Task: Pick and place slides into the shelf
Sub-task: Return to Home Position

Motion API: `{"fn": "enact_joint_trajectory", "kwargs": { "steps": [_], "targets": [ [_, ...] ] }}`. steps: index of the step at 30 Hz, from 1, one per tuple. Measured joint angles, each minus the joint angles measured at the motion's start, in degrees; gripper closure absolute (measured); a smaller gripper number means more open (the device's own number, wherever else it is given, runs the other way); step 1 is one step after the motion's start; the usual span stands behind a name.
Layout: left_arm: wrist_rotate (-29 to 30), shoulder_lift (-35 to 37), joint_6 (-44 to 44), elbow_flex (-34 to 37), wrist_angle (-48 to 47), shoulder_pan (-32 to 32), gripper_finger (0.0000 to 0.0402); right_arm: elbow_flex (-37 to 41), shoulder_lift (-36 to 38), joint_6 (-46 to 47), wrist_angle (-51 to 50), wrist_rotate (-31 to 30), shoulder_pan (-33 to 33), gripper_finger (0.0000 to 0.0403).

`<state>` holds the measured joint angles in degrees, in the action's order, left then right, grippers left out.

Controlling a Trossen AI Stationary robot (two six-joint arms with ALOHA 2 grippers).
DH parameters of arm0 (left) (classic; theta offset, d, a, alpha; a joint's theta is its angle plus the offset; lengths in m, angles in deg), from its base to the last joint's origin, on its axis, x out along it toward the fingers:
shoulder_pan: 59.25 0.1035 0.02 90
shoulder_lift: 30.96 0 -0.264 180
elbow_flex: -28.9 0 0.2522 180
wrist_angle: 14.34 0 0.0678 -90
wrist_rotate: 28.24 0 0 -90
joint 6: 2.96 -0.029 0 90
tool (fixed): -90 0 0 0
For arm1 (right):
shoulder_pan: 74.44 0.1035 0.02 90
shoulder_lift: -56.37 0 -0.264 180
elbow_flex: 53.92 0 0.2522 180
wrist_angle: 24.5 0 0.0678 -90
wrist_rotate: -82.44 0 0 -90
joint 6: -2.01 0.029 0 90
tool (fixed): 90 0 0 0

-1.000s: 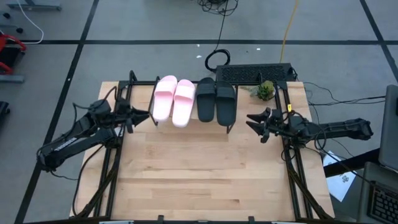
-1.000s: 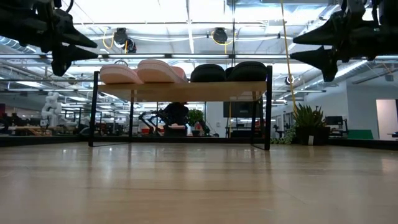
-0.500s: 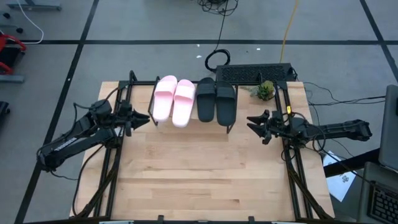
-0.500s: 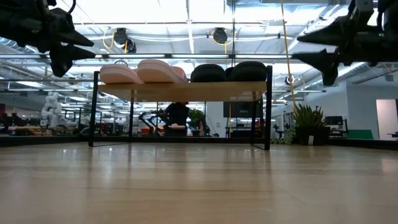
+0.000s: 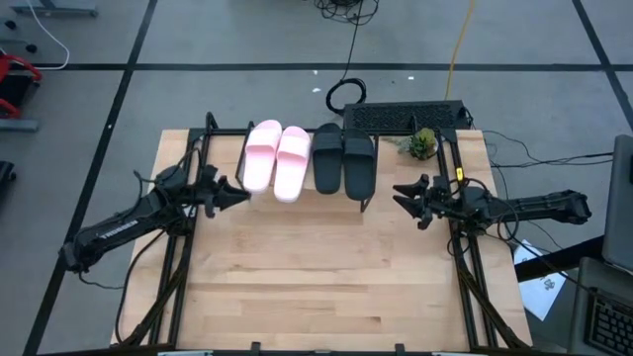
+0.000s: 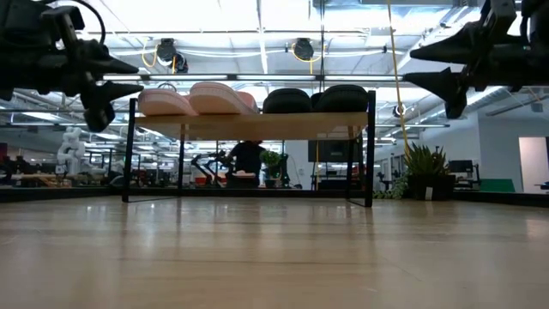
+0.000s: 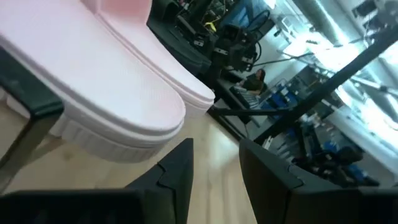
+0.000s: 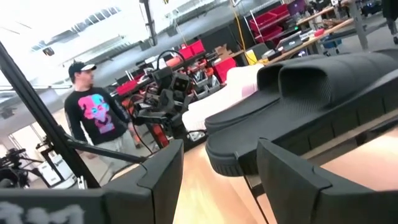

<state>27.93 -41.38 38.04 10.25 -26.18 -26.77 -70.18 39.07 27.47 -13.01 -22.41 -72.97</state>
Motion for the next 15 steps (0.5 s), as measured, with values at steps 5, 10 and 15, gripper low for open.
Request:
{"fn": "enact_joint_trajectory", "kwargs": {
  "steps": [5,10,15],
  "targets": [
    [0.04,0.01,12.84,0.0,0.88,0.01,0.0273,0.04,-0.01,1.09,-0.67,-0.02,0.01,0.0209],
    [2.89,-0.03,10.97,0.09,12.31,-2.22,0.0273,0.04,0.0,2.14,-1.71,-0.02,0.01,0.0209],
    [-1.39,0.05,-4.55,-0.07,31.51,-11.04,0.0273,0.11,0.0,2.57,-2.31,0.11,0.16,0.0209]
  ]
}}
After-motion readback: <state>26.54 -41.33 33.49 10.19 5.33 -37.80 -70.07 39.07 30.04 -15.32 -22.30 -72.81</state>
